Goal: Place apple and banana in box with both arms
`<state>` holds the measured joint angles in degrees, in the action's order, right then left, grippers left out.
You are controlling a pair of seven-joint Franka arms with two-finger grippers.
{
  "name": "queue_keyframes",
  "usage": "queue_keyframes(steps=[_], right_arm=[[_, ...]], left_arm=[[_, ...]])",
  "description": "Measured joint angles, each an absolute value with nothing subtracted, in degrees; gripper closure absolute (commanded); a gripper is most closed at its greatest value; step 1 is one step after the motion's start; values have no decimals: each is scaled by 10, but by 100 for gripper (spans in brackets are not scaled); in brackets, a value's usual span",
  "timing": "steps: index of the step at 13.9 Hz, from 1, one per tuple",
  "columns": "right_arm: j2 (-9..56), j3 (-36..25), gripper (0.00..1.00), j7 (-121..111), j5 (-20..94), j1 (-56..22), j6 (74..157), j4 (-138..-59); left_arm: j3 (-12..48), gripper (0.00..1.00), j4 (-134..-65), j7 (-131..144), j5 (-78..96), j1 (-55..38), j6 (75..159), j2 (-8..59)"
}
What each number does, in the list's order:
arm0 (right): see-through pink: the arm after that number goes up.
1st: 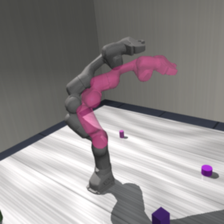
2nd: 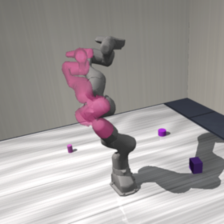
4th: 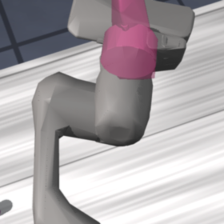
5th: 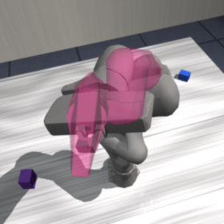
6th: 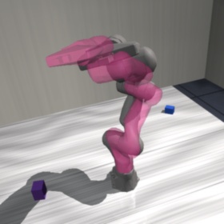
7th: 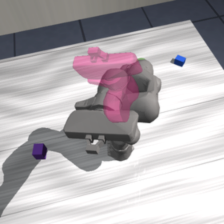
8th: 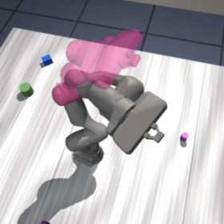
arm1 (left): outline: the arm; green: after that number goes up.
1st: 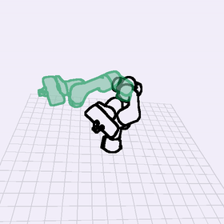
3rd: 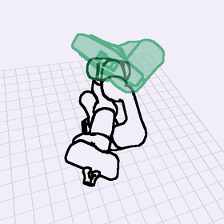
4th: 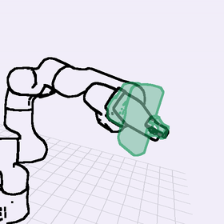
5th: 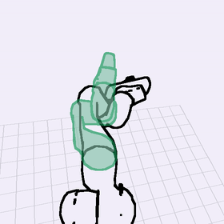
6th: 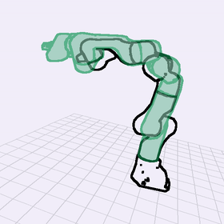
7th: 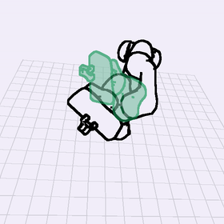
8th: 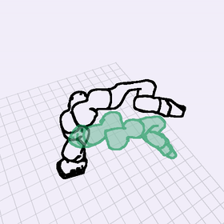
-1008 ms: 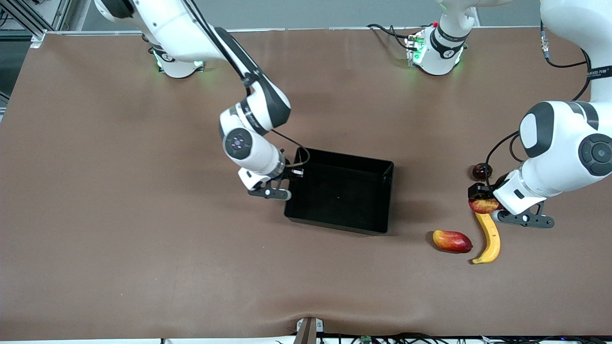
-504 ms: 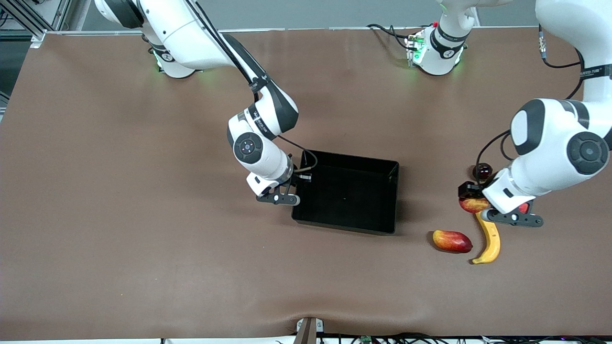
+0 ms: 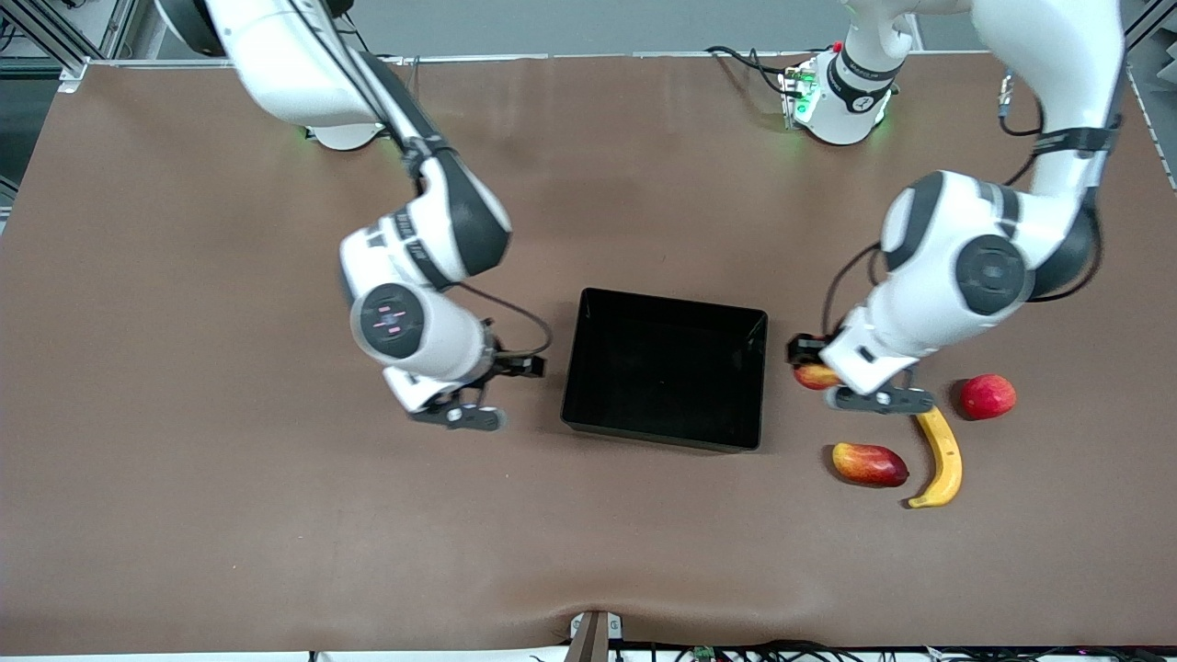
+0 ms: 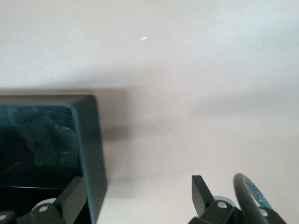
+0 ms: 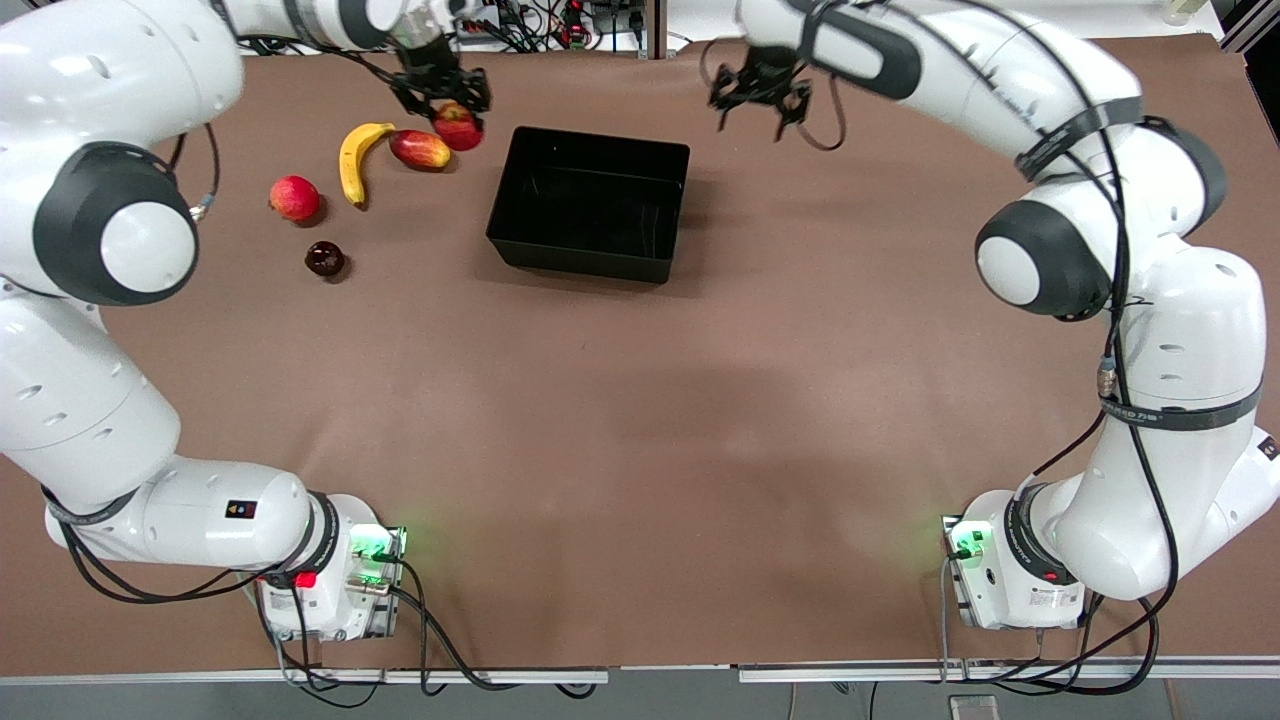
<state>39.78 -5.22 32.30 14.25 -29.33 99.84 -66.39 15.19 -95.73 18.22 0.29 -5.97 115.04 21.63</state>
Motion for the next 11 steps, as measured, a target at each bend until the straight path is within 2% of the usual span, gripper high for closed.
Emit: queue_keyframes(steps=[5,8,11], right_arm=[[326,-60,0,264,122,-180,895,-640],[266,-60,0,262,72,-151,836,-642],[200,-61,0,250,50,-137,815,-669]], left_arm=[[152,100,-909,274,-14,-136,1152,281],[151,100,-879,284,-21,-145,1154,330],[149,100,-867,284,-31,-152,1156,370]])
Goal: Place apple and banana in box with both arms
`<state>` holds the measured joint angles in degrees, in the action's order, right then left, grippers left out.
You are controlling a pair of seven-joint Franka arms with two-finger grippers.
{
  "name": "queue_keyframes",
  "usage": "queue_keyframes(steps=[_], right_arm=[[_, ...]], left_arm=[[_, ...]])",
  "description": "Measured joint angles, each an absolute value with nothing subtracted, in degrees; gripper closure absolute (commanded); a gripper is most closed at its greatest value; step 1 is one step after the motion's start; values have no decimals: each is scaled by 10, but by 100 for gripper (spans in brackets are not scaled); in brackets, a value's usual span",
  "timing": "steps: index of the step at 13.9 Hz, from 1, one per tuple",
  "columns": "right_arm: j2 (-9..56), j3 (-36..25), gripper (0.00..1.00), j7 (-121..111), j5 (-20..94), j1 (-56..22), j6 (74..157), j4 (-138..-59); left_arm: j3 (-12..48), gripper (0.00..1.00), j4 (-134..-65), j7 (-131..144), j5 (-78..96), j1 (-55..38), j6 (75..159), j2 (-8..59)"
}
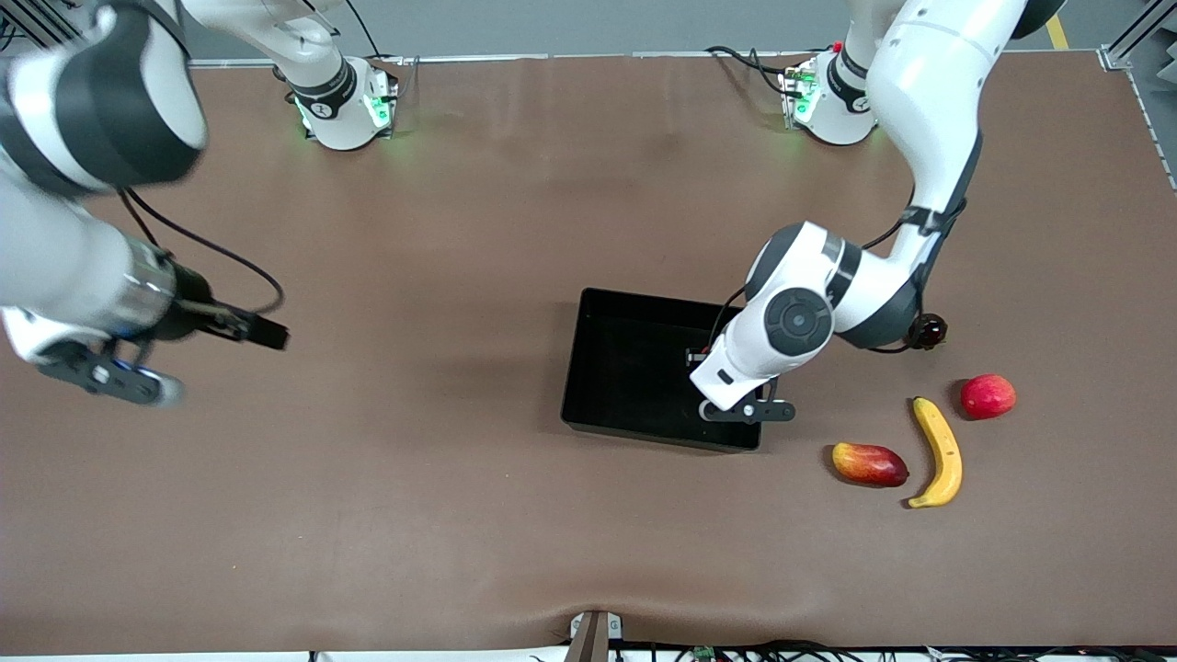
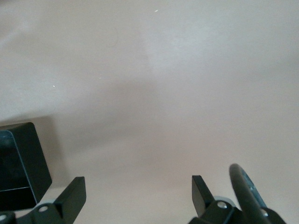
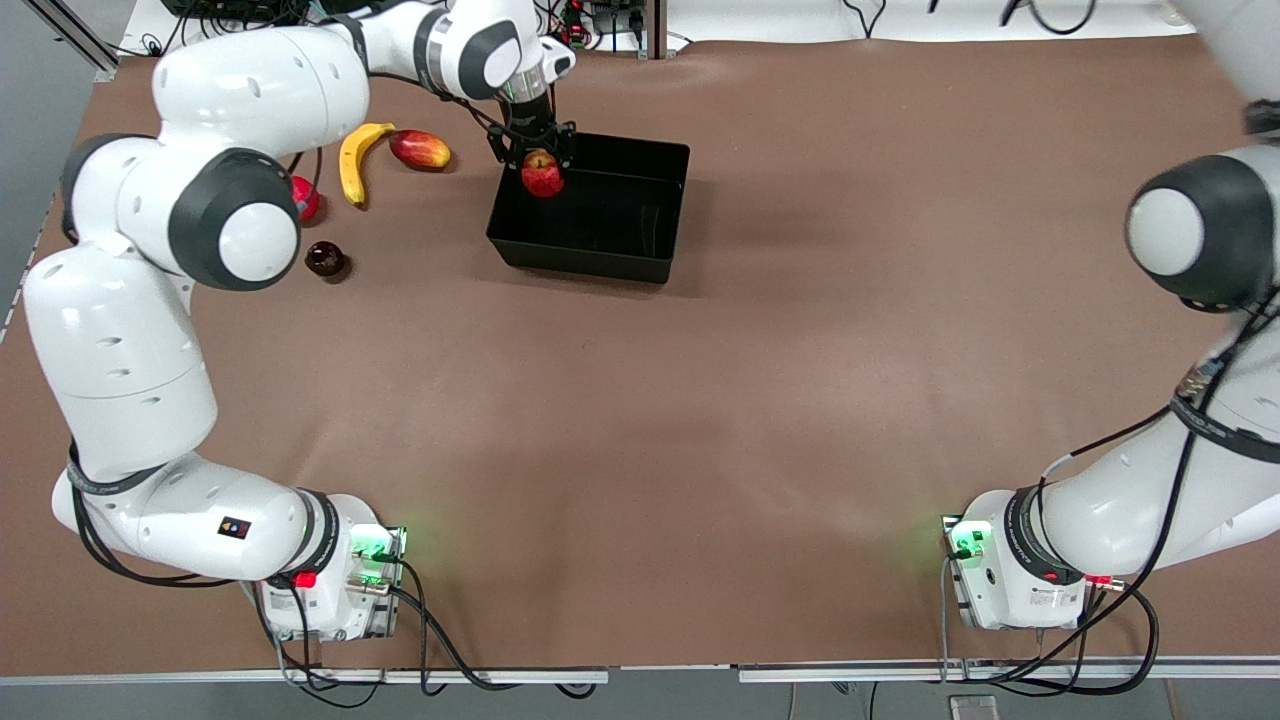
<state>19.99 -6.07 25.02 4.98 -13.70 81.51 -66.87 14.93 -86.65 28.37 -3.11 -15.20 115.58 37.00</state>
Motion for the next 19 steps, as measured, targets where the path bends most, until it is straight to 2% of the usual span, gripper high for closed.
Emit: queue_keyframes(steps=[6,9,13,14,15,16,19], right_arm=[[89,-62,0,60,44,-34,783,-726],[49,-61,0,6,44,-22,771,-747],[-30,-56,0,-4,28,-22,815,-866],[-45,-56,0,-6,27,-22,821,-889],[-54,-56,0,-6,26,-22,826,-901],[-58,-56,0,-7,24,-22,829,-902],[-59,-58,0,-11,20,-20,837,-894]], left_arm=[[149,100,-865,284,-32,-153,1156,410],[149,100,-865,284,-33,-157,1156,426],[149,100,-864,300,-33,-169,1156,433],[149,89,-864,305,-33,-172,1155,433],[149,52,-864,306,-33,-174,1155,435],[149,1,-864,306,-33,-175,1155,438],[148,0,-863,306,-36,-175,1155,444]])
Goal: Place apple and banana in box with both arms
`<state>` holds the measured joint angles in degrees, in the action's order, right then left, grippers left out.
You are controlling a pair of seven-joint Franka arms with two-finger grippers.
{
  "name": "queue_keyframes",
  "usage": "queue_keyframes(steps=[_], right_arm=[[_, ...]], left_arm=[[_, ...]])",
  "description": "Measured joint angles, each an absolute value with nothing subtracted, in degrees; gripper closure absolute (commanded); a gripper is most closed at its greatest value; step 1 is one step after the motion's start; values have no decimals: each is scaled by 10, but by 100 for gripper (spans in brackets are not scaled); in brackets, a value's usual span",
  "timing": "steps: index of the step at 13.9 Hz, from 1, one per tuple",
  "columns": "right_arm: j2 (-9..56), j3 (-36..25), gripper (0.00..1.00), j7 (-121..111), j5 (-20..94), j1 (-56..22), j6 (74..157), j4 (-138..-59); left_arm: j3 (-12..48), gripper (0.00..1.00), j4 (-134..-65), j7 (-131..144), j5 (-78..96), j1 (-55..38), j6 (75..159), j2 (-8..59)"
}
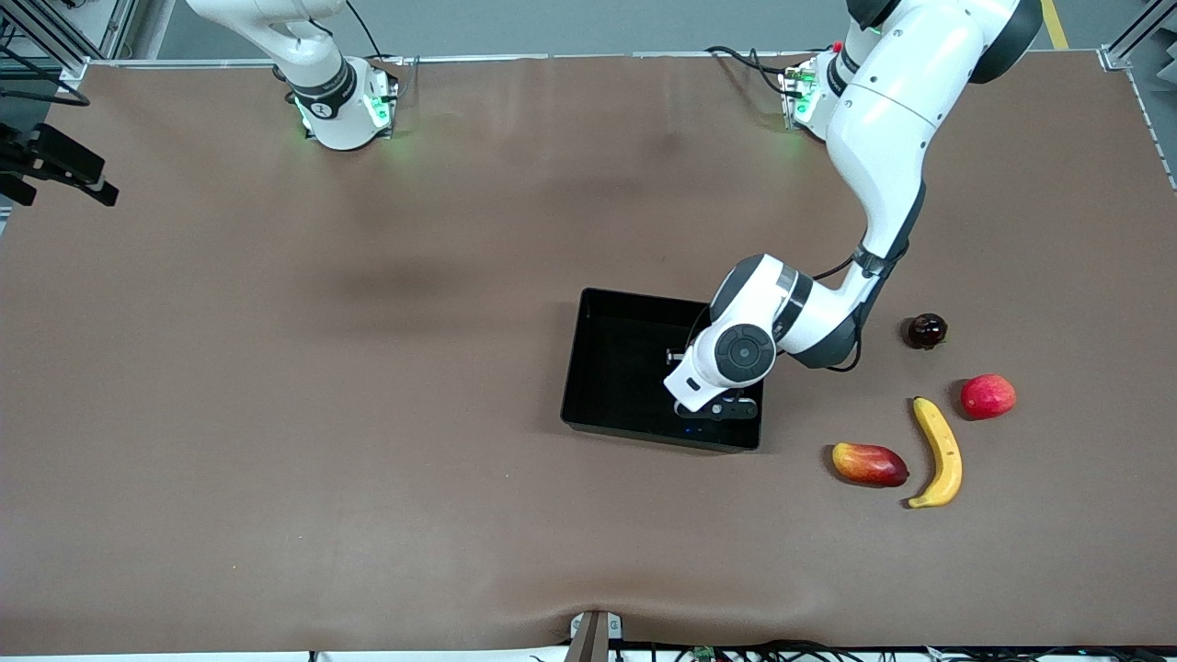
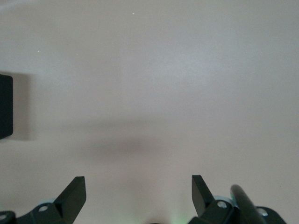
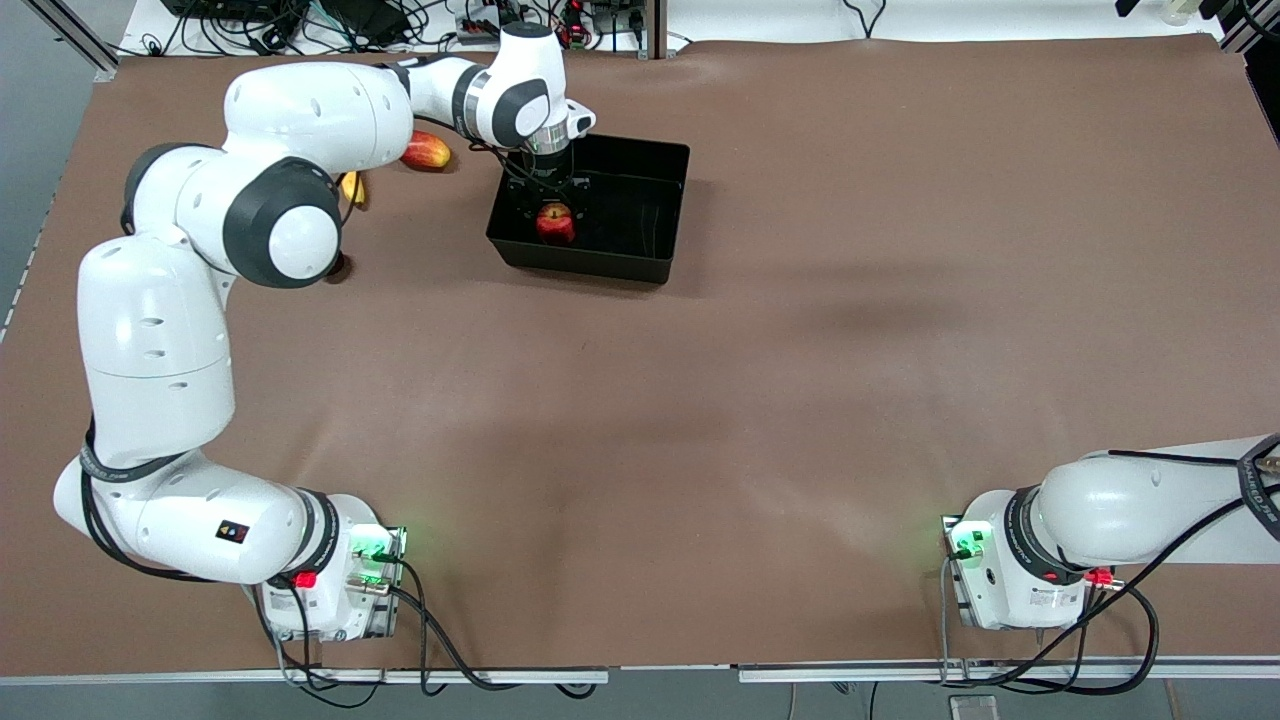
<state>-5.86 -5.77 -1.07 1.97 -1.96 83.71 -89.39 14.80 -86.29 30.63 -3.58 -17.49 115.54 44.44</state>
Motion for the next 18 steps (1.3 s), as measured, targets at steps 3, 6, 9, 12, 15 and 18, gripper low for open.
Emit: queue_keyframes(steps=[3,6,9,12,15,18], right_arm=[[-58,-59,0,-39,7,-13,839,-893],[-57,-59,0,-43,-5,-13,839,-893],[-57,-58,0,-43,-5,-13,837,-893],[-57,-58,0,-44,-5,-13,837,-893],[-57,-57,0,-45,-5,-13,837,-893],[-57,-57,0,-45,-5,-13,837,-893]], left_arm=[[148,0,-845,306,-37,-175,1156,443],[146,0,-800,306,-38,-169,1145,420],[143,0,-783,302,-44,-139,1122,367],[140,0,-783,255,-45,-68,1101,316],[139,0,-787,186,-46,13,1091,305],[138,0,-796,120,-66,78,1094,317]])
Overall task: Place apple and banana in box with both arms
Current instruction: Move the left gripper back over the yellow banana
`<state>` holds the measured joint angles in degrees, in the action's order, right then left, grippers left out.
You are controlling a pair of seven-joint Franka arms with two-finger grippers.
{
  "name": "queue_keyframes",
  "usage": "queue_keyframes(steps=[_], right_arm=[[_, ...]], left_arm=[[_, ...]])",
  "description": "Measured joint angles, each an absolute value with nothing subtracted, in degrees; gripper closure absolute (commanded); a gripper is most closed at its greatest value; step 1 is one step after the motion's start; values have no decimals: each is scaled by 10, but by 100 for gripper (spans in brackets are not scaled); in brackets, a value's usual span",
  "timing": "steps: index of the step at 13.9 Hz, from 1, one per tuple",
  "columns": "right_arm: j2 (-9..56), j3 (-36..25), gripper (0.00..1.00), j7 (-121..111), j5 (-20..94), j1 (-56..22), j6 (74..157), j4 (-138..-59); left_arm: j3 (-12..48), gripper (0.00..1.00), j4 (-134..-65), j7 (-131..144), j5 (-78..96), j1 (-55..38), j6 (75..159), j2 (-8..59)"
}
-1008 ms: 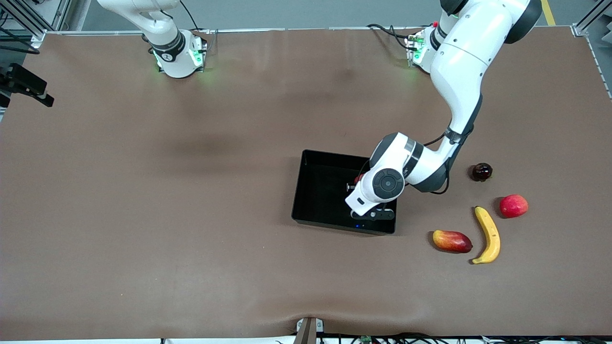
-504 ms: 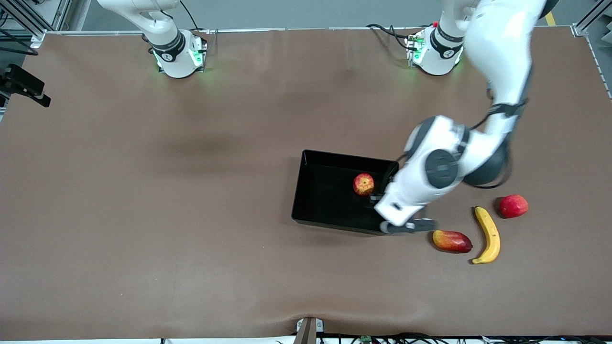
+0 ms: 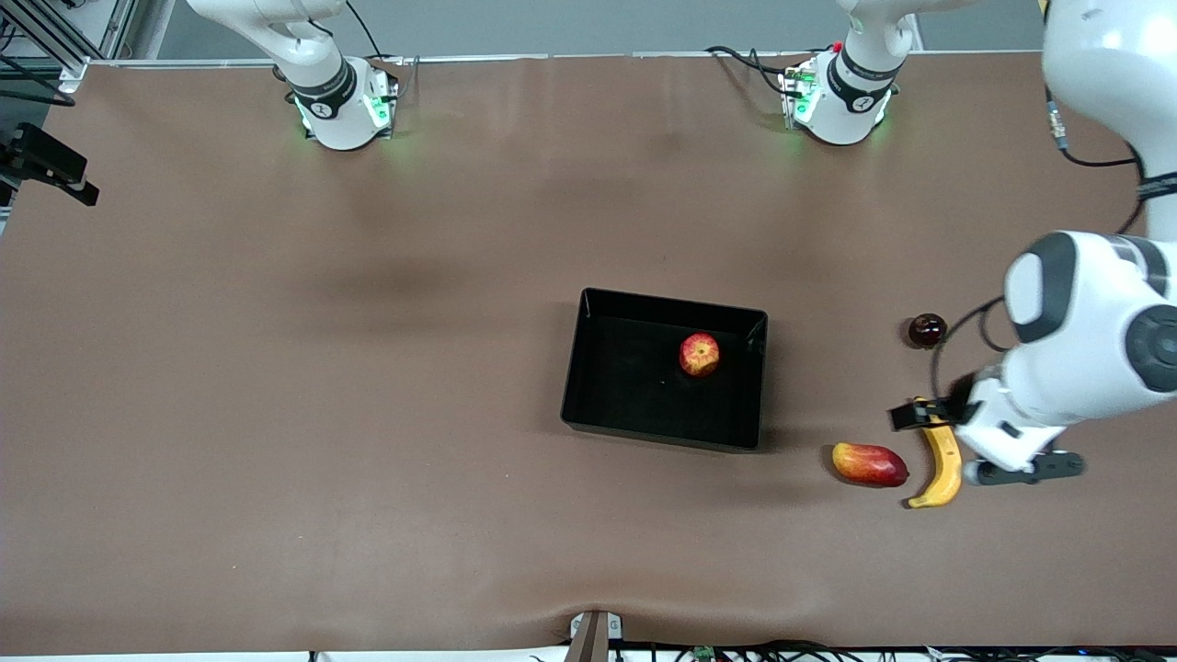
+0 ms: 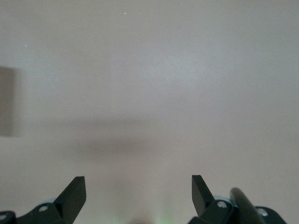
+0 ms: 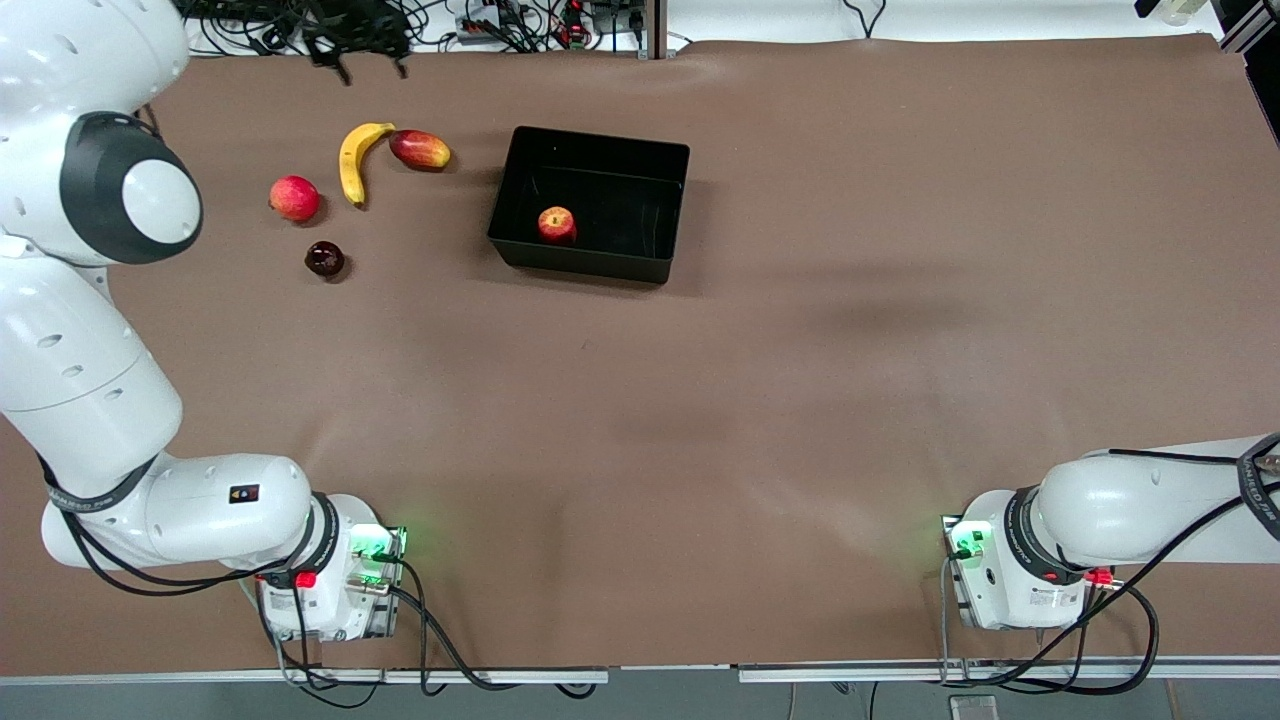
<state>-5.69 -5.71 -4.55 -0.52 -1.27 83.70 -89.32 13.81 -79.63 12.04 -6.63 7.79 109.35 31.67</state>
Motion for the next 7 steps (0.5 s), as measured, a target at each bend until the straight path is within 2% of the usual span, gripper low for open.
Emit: queue_keyframes(steps=[7], right_arm=[[-57,-58,0,-46,-6,-13,837,-893]], left_arm=[[138,0,-800,113,-131,118,1210,391]])
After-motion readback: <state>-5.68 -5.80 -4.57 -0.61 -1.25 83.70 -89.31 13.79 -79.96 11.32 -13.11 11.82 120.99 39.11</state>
